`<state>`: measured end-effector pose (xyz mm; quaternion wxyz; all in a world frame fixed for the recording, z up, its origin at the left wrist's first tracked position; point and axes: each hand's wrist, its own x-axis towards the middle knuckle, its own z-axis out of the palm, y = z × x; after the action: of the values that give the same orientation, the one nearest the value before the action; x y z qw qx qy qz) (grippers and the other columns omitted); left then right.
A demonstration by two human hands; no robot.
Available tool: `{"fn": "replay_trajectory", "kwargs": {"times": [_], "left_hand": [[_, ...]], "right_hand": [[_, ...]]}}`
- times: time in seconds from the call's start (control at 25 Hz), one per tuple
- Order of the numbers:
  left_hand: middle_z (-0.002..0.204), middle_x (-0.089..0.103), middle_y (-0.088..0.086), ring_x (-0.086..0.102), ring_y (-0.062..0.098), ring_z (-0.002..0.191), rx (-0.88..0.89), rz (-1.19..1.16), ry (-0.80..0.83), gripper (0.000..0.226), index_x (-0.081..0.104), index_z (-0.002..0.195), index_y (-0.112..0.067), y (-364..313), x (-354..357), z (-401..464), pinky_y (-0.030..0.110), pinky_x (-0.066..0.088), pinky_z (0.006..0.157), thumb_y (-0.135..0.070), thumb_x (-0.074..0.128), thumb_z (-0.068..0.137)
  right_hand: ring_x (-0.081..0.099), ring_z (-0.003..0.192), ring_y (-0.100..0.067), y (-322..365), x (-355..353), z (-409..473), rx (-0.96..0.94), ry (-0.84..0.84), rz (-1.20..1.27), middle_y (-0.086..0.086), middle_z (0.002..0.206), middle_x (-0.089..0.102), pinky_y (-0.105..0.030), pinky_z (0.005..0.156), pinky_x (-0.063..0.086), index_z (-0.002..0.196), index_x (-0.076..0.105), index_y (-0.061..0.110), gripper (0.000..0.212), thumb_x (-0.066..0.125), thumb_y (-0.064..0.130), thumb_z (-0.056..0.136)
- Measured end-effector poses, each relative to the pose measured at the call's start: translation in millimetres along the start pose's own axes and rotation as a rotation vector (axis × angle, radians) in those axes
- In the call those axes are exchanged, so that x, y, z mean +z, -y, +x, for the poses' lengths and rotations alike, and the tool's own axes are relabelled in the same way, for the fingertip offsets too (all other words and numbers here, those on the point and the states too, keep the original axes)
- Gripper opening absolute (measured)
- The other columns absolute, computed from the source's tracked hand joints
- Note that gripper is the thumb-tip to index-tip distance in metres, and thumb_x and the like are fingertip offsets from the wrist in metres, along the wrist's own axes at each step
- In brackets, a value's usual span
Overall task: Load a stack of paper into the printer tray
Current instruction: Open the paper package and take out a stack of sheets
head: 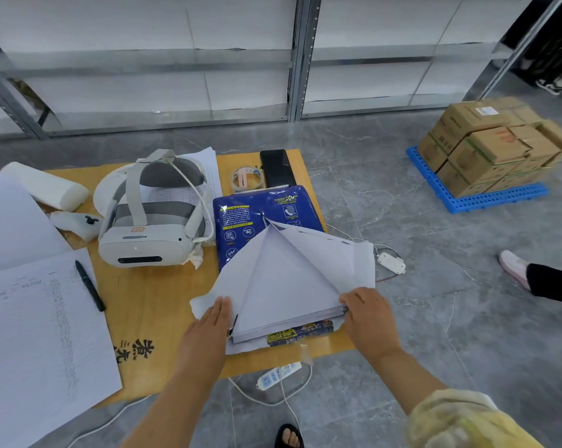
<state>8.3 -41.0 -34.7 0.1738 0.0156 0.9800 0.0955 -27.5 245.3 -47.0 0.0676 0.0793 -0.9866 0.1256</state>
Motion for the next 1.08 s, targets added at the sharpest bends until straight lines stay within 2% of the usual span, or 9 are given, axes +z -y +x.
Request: {"fn": "replay_trajectory", "kwargs": {"times": [0.16,0.32,0.44,0.56,0.68,0.76,0.88,1.0,1.08], "left_hand": [[0.162,-0.005,0.003,0.008,0.015,0.149,-0.027,-0.001,0.041,0.078,-0.012,0.15,-0.009,1,3,0,0.025,0.023,0.114,0.004,0.038,0.09],[0.162,-0.005,0.004,0.007,0.014,0.149,-0.022,0.014,0.05,0.078,-0.012,0.149,-0.008,1,4,0,0.024,0.025,0.114,0.002,0.038,0.091],[0.162,-0.005,0.004,0.007,0.014,0.149,-0.011,0.001,0.032,0.077,-0.012,0.149,-0.008,1,4,0,0.024,0.025,0.113,0.002,0.037,0.091],[0.162,-0.002,0.003,0.009,0.014,0.149,-0.011,-0.028,0.016,0.076,-0.01,0.15,-0.009,2,6,1,0.025,0.025,0.113,0.001,0.037,0.091],[0.162,-0.002,0.002,0.009,0.014,0.149,-0.017,-0.033,0.022,0.077,-0.01,0.15,-0.009,3,8,1,0.025,0.026,0.113,0.0,0.039,0.091],[0.162,-0.002,0.002,0.009,0.014,0.149,-0.019,-0.035,0.026,0.077,-0.01,0.15,-0.009,4,7,1,0.024,0.026,0.112,-0.001,0.039,0.091],[0.162,-0.002,0.001,0.009,0.013,0.149,-0.019,-0.043,0.022,0.077,-0.01,0.15,-0.009,4,8,2,0.023,0.027,0.112,-0.001,0.039,0.091],[0.162,-0.001,0.0,0.009,0.013,0.149,-0.022,-0.059,0.015,0.077,-0.009,0.151,-0.01,4,6,2,0.023,0.027,0.113,0.0,0.039,0.091],[0.162,-0.001,-0.001,0.009,0.013,0.149,-0.026,-0.06,0.025,0.077,-0.008,0.151,-0.011,5,6,2,0.024,0.027,0.113,0.001,0.039,0.091]], "right_hand": [[0.054,0.068,-0.026,14,-7,3,0.337,0.161,0.129,-0.004,0.069,0.054,-0.032,0.058,0.039,0.066,0.055,0.012,0.02,0.039,0.016,0.078],[0.058,0.086,-0.022,24,-17,18,0.662,0.241,0.416,0.0,0.087,0.06,-0.029,0.069,0.042,0.094,0.064,0.014,0.018,0.047,0.015,0.087],[0.057,0.082,-0.022,23,-22,27,0.725,0.291,0.469,-0.001,0.08,0.06,-0.028,0.065,0.04,0.084,0.062,0.013,0.015,0.047,0.013,0.087],[0.049,0.064,-0.018,26,-24,33,0.658,0.385,0.367,-0.002,0.061,0.051,-0.027,0.05,0.032,0.056,0.047,0.011,0.031,0.044,0.008,0.087],[0.047,0.064,-0.02,27,-27,38,0.706,0.431,0.43,-0.003,0.06,0.048,-0.027,0.05,0.031,0.059,0.045,0.009,0.03,0.049,0.015,0.088],[0.05,0.064,-0.021,28,-29,44,0.783,0.421,0.553,-0.006,0.062,0.05,-0.03,0.055,0.039,0.06,0.047,0.008,0.03,0.053,0.02,0.087],[0.057,0.077,-0.028,38,-28,52,0.954,0.321,0.937,-0.015,0.077,0.058,-0.045,0.077,0.056,0.069,0.055,0.003,0.019,0.057,0.013,0.086],[0.057,0.101,-0.036,50,-32,60,1.204,0.313,1.392,-0.02,0.105,0.056,-0.043,0.084,0.051,0.094,0.053,0.0,0.004,0.053,0.0,0.09],[0.055,0.11,-0.038,51,-32,64,1.249,0.361,1.45,-0.023,0.116,0.054,-0.046,0.086,0.047,0.094,0.053,0.0,0.006,0.05,-0.005,0.091]]}}
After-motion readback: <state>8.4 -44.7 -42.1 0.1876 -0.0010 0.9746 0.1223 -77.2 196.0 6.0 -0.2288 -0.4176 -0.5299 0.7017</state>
